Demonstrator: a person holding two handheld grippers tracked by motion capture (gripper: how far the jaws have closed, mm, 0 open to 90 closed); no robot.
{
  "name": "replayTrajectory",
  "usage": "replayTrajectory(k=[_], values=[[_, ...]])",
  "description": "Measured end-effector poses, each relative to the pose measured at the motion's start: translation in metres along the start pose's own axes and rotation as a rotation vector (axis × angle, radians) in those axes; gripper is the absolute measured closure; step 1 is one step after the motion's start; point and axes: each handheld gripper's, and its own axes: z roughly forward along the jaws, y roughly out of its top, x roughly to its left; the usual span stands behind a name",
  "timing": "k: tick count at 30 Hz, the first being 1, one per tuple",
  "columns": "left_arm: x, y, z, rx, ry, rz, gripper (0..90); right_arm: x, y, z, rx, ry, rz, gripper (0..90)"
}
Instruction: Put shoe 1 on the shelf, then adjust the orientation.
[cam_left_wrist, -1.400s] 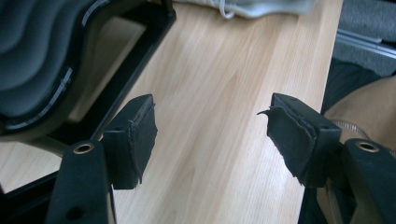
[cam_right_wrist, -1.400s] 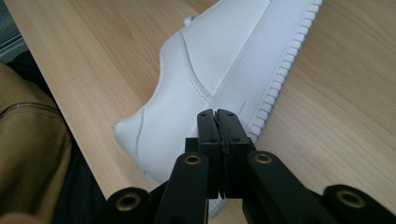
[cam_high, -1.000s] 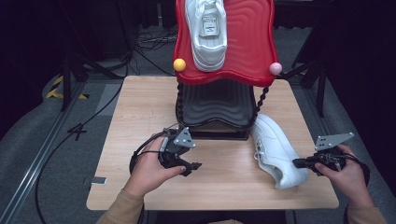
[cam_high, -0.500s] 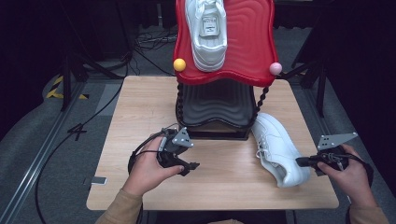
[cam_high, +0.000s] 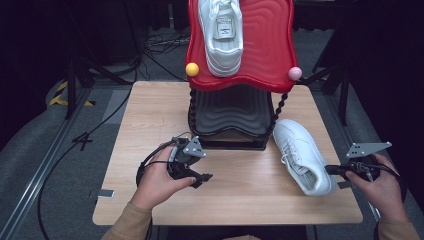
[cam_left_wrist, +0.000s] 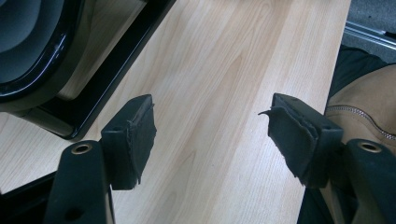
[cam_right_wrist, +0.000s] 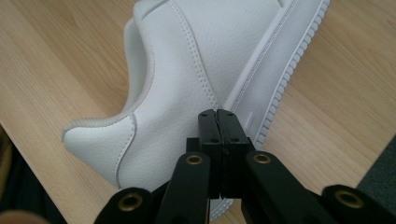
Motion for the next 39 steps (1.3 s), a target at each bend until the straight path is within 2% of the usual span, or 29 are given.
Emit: replayTrajectory(k=[2, 7, 10, 19, 26, 32, 38, 39], values=[[0.0, 0.0, 0.001, 0.002, -0.002, 0.0, 32.5, -0.004, -0.002, -0.004, -0.012, -0.009, 0.007, 89.9], [0.001, 0.0, 0.003, 0.008, -0.006, -0.001, 32.5, -0.009, -0.007, -0.032, -0.149, -0.096, 0.036, 89.7], [0.001, 0.0, 0.004, 0.01, -0.008, -0.001, 32.4, -0.008, -0.008, -0.046, -0.203, -0.093, 0.031, 89.5], [0.001, 0.0, 0.003, 0.009, -0.006, -0.001, 32.3, -0.005, -0.005, -0.045, -0.158, -0.079, 0.019, 85.0], [0.001, -0.001, 0.002, 0.005, -0.011, -0.004, 32.2, -0.007, -0.006, -0.042, -0.102, -0.073, 0.026, 74.8], [0.003, -0.002, 0.003, 0.009, -0.014, -0.004, 32.1, -0.008, -0.002, -0.042, -0.067, -0.086, 0.007, 68.7], [0.002, -0.002, 0.002, 0.01, -0.015, -0.005, 32.0, -0.011, 0.001, -0.035, 0.021, -0.082, -0.022, 64.1], [0.002, -0.002, 0.002, 0.01, -0.015, -0.005, 32.0, -0.011, 0.001, -0.035, 0.021, -0.082, -0.022, 64.1]])
